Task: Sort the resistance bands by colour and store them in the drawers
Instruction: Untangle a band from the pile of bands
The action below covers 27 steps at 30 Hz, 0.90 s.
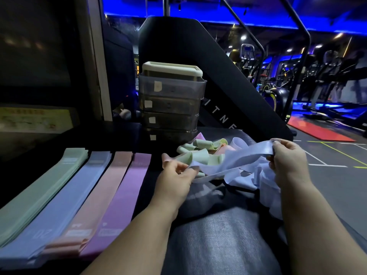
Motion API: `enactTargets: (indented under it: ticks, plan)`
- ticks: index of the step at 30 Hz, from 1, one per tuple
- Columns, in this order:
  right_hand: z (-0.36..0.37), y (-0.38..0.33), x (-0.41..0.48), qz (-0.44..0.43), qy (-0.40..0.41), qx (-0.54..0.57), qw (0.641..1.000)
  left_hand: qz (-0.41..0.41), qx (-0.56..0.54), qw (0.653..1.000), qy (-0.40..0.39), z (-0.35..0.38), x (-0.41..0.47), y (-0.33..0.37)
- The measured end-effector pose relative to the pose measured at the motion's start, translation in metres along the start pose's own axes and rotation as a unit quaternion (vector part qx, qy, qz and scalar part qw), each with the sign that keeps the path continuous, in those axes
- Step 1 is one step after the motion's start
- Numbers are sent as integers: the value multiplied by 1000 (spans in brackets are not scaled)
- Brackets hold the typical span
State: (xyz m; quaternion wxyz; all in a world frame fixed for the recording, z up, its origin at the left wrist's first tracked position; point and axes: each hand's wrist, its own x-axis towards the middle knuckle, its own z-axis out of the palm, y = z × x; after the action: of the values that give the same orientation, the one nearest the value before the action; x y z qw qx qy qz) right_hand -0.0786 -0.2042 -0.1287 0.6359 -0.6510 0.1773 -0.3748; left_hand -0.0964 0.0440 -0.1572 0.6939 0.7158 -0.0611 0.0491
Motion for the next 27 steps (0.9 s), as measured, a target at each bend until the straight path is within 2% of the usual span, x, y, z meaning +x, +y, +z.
enactTargets:
  ticks: [5,9,22,27]
  plan:
    - [-2,-1,0,16,-1,28,999,-31,-81,996,-27,-2,-3,5]
    - [-3,-3,-1,35,1,51,998,-110,-165,975,-98,-1,-11,16]
    - [-11,1,2,82,23,77,993,-167,-182,957,-152,-1,-12,18]
    - [-8,-1,9,147,50,96,983,-180,-175,961,-119,-1,-13,19]
